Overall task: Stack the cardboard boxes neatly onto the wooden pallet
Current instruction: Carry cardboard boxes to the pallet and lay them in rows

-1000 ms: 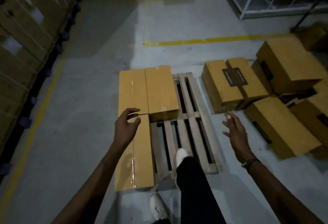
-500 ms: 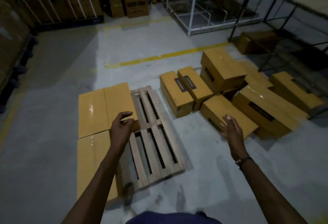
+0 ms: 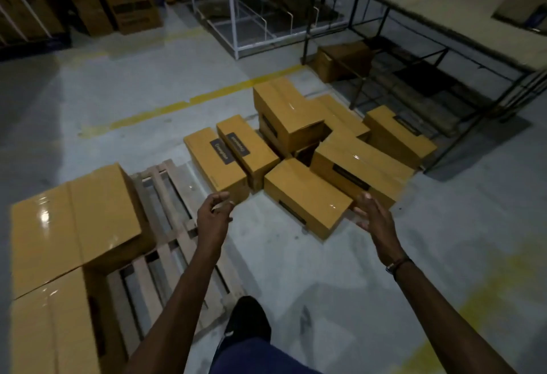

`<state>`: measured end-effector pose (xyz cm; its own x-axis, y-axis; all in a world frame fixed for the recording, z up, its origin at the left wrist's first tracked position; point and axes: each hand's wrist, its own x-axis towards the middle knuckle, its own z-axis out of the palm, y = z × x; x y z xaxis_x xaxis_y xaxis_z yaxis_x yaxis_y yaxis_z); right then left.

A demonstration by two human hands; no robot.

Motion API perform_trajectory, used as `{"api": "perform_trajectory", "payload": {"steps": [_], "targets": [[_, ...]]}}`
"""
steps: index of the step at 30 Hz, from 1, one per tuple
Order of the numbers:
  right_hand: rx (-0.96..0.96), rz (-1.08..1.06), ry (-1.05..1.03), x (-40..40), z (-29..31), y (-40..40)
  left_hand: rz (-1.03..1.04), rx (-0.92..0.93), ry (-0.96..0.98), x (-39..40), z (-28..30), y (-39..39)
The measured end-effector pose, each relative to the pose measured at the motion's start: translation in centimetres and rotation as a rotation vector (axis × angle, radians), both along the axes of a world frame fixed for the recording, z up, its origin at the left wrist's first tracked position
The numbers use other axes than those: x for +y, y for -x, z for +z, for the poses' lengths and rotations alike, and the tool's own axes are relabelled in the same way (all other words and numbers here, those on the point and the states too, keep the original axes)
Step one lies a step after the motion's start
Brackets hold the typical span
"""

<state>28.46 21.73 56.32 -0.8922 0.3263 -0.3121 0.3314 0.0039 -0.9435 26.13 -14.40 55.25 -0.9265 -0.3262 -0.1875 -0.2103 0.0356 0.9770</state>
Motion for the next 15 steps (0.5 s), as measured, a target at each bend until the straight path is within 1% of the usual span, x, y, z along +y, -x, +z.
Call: {"api": "perform_trajectory", "payload": {"steps": [8, 11, 15], "targets": [[-0.037, -0.1, 0.013, 7.6, -1.0, 9.2, -0.074, -0.052, -0.033, 8.3, -2.0, 11.5], [-0.036, -0.16, 0.032, 10.4, -0.1, 12.5, -0.147, -0.065, -0.049, 12.3, -2.0, 16.4], [-0.047, -0.217, 0.003, 15.5, 0.6, 16.9, -0.203, -0.094, -0.079, 18.3, -2.0, 22.6]]}}
